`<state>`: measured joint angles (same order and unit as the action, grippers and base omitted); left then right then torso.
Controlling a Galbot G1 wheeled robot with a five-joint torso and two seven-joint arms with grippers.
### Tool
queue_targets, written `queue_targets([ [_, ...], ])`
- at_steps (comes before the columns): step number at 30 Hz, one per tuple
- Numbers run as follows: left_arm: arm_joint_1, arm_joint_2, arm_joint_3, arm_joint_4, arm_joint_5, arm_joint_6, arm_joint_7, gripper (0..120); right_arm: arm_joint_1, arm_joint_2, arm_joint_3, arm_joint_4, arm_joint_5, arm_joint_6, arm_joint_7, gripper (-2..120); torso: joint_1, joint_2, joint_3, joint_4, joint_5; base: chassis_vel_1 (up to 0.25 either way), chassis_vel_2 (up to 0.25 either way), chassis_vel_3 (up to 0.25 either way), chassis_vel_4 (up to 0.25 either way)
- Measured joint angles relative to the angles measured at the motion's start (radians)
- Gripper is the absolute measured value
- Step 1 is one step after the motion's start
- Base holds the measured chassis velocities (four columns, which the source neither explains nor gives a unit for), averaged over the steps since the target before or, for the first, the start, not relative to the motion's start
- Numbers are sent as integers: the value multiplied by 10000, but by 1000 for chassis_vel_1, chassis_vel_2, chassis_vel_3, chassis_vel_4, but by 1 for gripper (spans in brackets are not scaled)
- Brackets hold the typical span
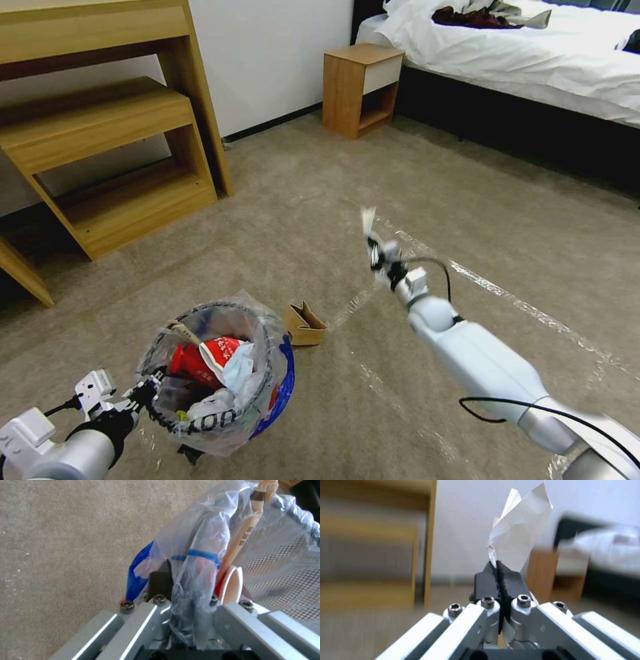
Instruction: Pick up the trash bin and place the garbage on the floor into it.
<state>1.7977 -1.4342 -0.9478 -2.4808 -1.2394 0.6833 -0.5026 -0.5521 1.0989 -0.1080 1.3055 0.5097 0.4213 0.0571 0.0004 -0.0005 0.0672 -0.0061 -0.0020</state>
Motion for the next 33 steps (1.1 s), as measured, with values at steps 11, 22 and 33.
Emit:
queue_targets([
  [11,6,-302,146,62,408,11,127,0,-237,134,243,3070,1579,44,9,0,0,0,0,2,0,0,0,0,0],
  [22,-245,-406,241,375,720,10,327,0,135,-338,-1736,5582,4373,-145,-2646,0,0,0,0,-3,-1,0,0,0,0],
  [33,-341,-558,361,488,944,10,377,0,402,695,-4130,5216,3987,33,-3371,0,0,0,0,-1,-1,0,0,0,0],
])
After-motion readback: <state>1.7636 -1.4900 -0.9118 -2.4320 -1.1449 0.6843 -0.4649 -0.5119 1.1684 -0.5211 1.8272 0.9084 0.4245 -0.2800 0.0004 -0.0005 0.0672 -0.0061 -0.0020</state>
